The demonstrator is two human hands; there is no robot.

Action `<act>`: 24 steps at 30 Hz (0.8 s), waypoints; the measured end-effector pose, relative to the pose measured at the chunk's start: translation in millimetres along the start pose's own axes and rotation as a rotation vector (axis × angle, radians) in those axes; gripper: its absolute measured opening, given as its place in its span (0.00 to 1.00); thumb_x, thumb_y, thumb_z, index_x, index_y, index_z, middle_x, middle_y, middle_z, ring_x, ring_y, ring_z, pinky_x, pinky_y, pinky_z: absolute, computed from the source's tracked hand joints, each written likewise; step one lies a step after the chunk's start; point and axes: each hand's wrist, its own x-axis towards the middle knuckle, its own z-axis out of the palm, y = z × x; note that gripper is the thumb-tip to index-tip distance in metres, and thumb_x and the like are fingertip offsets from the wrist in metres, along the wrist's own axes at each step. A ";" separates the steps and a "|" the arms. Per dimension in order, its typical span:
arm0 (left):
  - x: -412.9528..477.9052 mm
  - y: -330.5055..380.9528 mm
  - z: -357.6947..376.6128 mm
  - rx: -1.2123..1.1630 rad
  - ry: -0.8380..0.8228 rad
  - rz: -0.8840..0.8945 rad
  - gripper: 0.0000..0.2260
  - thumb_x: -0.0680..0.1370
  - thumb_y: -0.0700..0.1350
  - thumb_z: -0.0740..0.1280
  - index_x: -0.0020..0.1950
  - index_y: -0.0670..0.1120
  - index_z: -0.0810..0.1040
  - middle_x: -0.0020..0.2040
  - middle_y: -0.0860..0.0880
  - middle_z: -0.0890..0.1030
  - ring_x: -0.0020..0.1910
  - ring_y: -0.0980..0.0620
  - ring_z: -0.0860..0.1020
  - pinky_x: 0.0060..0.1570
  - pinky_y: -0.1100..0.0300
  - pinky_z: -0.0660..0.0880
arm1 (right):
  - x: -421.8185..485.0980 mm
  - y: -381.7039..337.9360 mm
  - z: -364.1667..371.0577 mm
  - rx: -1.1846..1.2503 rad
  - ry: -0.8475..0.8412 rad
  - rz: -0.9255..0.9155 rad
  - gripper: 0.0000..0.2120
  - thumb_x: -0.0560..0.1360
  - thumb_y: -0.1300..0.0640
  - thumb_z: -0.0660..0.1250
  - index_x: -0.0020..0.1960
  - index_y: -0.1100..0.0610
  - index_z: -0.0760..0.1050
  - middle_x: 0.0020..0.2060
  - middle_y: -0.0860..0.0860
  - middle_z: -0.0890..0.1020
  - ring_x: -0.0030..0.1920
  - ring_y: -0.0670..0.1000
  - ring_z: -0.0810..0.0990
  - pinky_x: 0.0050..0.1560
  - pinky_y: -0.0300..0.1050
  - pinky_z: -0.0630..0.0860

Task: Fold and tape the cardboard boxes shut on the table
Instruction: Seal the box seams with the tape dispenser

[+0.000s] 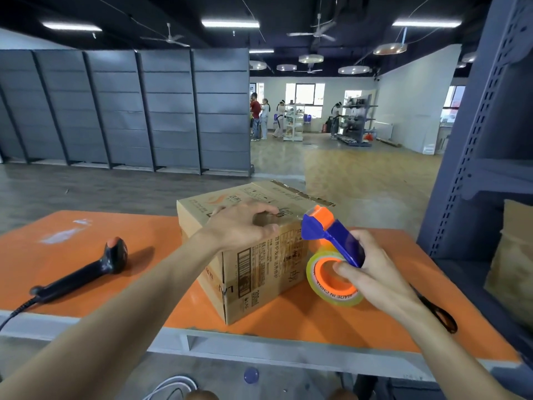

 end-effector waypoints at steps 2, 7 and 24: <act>-0.6 2.7 1.4 -0.013 0.036 -0.019 0.20 0.79 0.61 0.67 0.70 0.64 0.73 0.70 0.55 0.73 0.69 0.50 0.71 0.74 0.41 0.62 | -3.0 -4.2 4.5 -0.011 -0.008 -0.012 0.18 0.74 0.57 0.73 0.54 0.41 0.69 0.41 0.41 0.77 0.42 0.40 0.77 0.40 0.36 0.70; -4.5 -3.4 -10.5 -0.284 0.081 0.041 0.14 0.82 0.59 0.64 0.63 0.58 0.82 0.66 0.58 0.79 0.68 0.54 0.74 0.72 0.49 0.66 | -6.5 -12.5 4.7 -0.027 -0.023 -0.050 0.18 0.74 0.57 0.72 0.56 0.41 0.68 0.44 0.44 0.78 0.43 0.41 0.76 0.39 0.32 0.71; 8.0 30.4 -34.4 -0.780 -0.140 -0.137 0.05 0.79 0.35 0.70 0.49 0.45 0.81 0.29 0.51 0.81 0.27 0.57 0.72 0.32 0.61 0.62 | -1.8 -42.7 -0.2 -0.110 0.067 -0.226 0.25 0.73 0.55 0.72 0.57 0.33 0.64 0.47 0.33 0.77 0.46 0.39 0.78 0.40 0.29 0.72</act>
